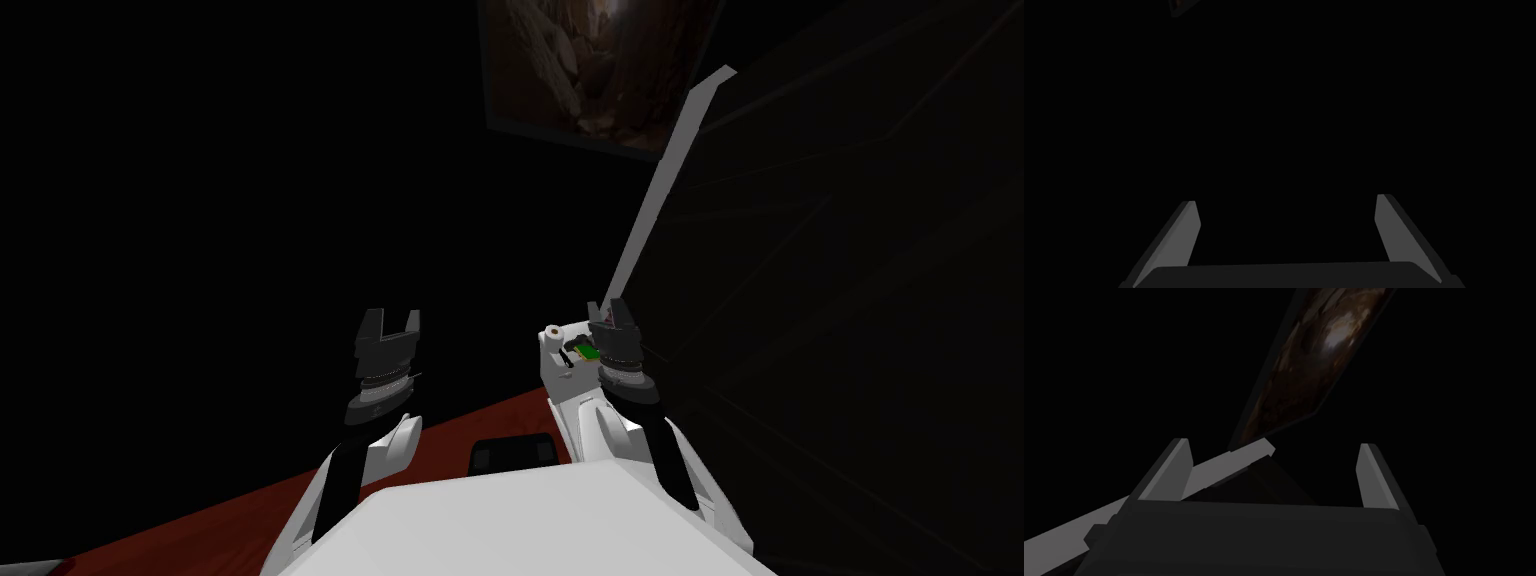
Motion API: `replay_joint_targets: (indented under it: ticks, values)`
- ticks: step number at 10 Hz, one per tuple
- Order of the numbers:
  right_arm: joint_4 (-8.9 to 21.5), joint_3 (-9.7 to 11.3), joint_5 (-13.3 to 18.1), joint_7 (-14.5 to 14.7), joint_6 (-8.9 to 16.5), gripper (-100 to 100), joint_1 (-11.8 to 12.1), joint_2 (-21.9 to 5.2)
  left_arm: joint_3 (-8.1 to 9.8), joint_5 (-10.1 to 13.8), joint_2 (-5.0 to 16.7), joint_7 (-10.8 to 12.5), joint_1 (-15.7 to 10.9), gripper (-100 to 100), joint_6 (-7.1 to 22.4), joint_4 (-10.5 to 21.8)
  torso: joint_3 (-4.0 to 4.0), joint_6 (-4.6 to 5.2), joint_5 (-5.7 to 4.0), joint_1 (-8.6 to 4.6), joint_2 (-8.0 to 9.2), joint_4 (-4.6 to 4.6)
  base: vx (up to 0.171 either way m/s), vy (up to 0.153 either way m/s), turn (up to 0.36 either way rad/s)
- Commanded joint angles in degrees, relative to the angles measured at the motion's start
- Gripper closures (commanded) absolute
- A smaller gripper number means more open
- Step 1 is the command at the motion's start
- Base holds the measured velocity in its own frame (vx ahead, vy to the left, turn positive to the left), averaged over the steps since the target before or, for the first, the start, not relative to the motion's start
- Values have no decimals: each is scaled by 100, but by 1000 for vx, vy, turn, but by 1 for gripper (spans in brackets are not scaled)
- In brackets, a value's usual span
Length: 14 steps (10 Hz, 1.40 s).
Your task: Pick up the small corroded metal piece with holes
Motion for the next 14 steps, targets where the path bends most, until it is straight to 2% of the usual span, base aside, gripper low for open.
replay_joint_targets:
  ticks: [1, 3, 7, 8, 10, 11, 13, 14]
  values:
    - [115, -2, 170, 63, 81, -100, -55, -209, 0, 0, 0, 0, 0, 0, 0, 0, 0, 0, 0, 0, 0, 0, -31, 18, -21]
    - [280, -5, 420, 156, 199, -100, -133, -393, 0, 0, 0, 0, -1, 0, 0, 0, 10, 0, 2, 12, 17, 4, -61, 38, -33]
    - [766, -13, 1113, 442, 555, -100, -363, -739, 0, 0, -1, 0, -1, 0, 0, 0, 19, 0, 4, 17, 33, 7, -88, 44, -44]
    - [766, -13, 1182, 442, 555, -100, -363, -739, -1, 0, -1, 0, -1, 0, 0, 0, 22, 0, 4, 18, 39, 9, -78, 35, -15]
    - [1042, -16, 1579, 624, 777, -100, -503, -904, 0, 0, 0, 0, -1, 0, 0, 0, 16, 0, 2, 10, 28, 6, -77, 30, -45]
    - [1066, -16, 1662, 624, 777, -100, -503, -904, 0, 0, 0, 0, -1, 0, 0, 0, 18, 0, 3, 14, 31, 7, -69, 37, -20]
    - [1394, -16, 2051, 826, 1020, -100, -655, -1069, 0, 0, 0, 0, -1, 0, 0, 0, 16, 0, 3, 15, 27, 6, -81, 46, -41]
    - [1394, -16, 2189, 826, 1020, -100, -655, -1069, -1, 0, -1, 0, -1, 0, 0, 0, 18, 0, 4, 19, 31, 7, -77, 38, -32]
